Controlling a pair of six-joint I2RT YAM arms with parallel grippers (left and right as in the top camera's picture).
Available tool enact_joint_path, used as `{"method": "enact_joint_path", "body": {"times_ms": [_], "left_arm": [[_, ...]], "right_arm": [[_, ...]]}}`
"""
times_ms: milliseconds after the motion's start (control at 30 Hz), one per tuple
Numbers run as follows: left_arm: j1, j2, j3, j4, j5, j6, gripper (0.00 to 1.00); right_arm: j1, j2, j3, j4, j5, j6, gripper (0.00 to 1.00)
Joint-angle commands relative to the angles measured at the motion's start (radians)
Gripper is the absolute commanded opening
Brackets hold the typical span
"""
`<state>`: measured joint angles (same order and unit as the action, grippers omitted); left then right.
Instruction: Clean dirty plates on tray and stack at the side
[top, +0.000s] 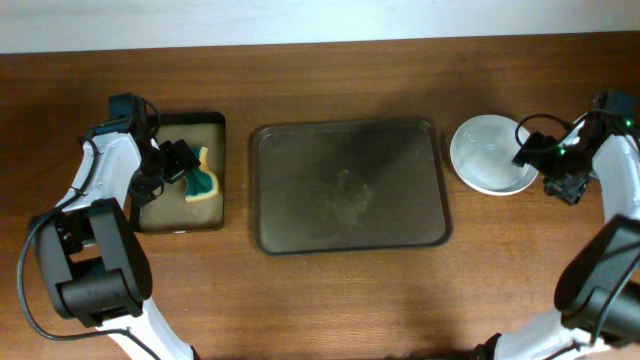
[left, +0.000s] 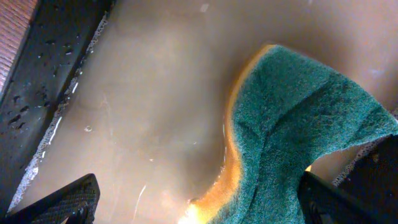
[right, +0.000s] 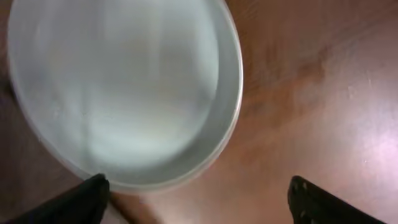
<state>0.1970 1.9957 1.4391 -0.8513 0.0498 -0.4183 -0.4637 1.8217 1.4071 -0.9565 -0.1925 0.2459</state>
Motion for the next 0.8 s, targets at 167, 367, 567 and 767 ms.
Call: {"method": "enact_joint_path", "body": {"times_ms": [167, 367, 567, 767], "left_arm": [[0.008, -0.010, 0.015, -0.002, -0.008, 0.009, 0.99], [0.009, -0.010, 0.015, -0.002, -0.008, 0.008, 0.99], [0.009, -0.010, 0.015, -0.002, -0.008, 0.009, 0.99], [0.008, -0.010, 0.015, -0.002, -0.008, 0.008, 0.99]], "right_arm": [[0.118, -0.499, -0.159, -0.117, -0.040, -0.028, 0.94], [0.312, -0.805, -0.330, -0.250, -0.045, -0.027, 0.98], [0.360, -0.855, -0.330, -0.372, -0.043, -0.028, 0.98], [0.360, -0.811, -0.330, -0.373, -0.039, -0.028, 0.98]]}}
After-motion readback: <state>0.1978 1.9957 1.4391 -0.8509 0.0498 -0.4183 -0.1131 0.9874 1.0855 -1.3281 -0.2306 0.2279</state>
